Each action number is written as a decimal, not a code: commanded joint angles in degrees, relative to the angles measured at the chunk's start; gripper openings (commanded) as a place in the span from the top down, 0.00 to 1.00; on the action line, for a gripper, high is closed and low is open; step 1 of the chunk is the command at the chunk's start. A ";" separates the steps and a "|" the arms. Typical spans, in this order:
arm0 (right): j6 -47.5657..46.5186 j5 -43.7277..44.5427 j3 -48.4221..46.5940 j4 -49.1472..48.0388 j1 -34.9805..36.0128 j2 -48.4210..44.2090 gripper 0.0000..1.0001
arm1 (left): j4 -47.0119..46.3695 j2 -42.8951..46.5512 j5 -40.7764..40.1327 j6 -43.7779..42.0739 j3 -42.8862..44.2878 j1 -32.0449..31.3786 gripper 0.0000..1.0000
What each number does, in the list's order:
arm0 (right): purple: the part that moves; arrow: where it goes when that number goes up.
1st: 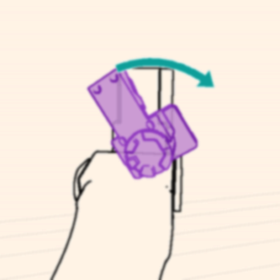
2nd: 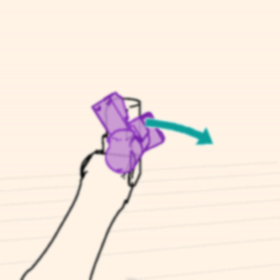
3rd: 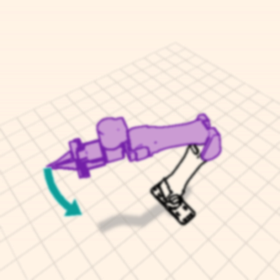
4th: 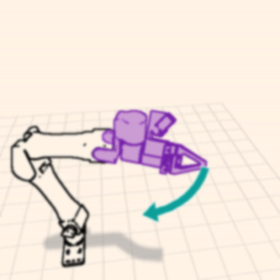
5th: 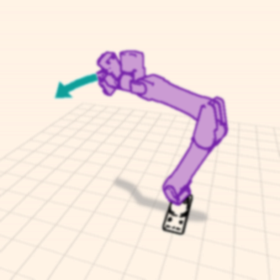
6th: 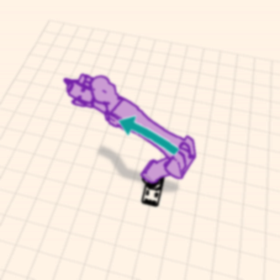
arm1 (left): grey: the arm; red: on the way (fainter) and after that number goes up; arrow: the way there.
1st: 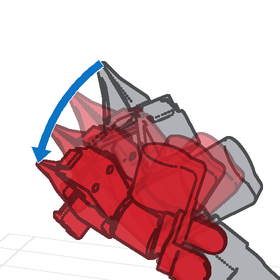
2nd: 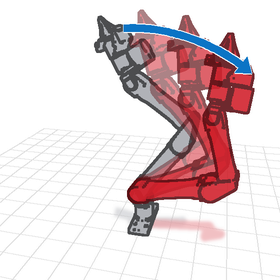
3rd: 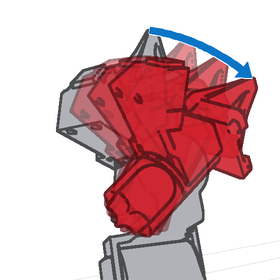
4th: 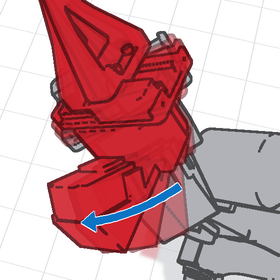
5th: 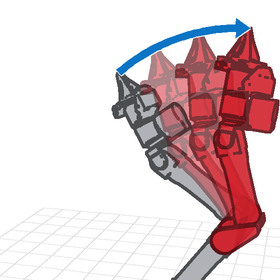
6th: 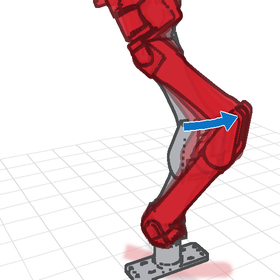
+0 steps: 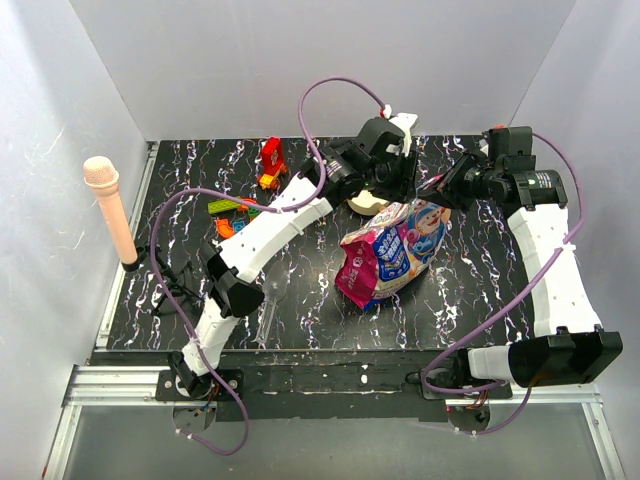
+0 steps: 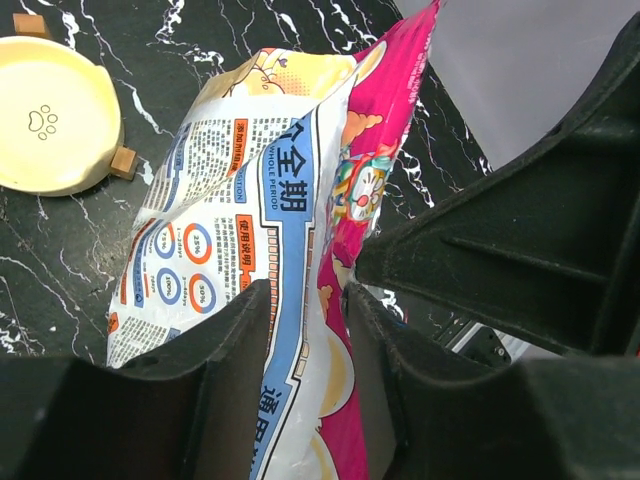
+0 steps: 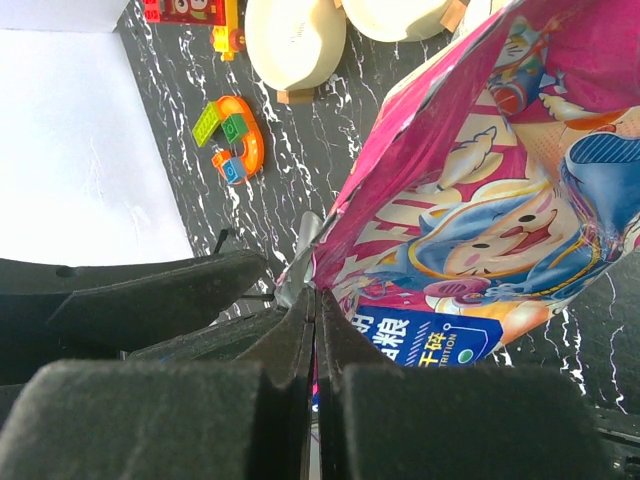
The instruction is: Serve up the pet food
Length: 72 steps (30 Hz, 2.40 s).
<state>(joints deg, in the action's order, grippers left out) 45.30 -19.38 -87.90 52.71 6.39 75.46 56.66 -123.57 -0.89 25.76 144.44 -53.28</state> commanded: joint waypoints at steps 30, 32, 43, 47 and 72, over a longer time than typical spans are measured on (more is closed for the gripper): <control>0.23 4.17 -3.42 3.28 3.01 -1.63 0.99 | 4.06 -0.97 -3.95 0.52 1.36 -1.66 0.39; 0.23 4.00 -3.51 3.37 2.92 -1.55 0.99 | 3.81 -0.98 -3.51 0.70 2.60 -1.66 0.27; 2.33 1.45 -5.18 3.19 2.92 -1.28 0.99 | 1.26 1.23 -6.13 -2.63 -3.02 -3.41 0.26; 1.90 2.32 -4.39 3.72 2.92 -1.81 0.99 | 3.88 -0.97 -12.37 -5.10 -0.50 -3.24 0.41; -6.89 15.08 5.99 9.35 3.19 -8.93 0.99 | 3.02 3.86 -11.51 -3.52 3.04 -2.53 1.00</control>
<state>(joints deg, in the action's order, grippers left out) 39.90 -3.97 -82.17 62.08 9.74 68.58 59.59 -125.16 -9.91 23.11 147.50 -57.01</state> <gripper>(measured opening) 0.020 0.019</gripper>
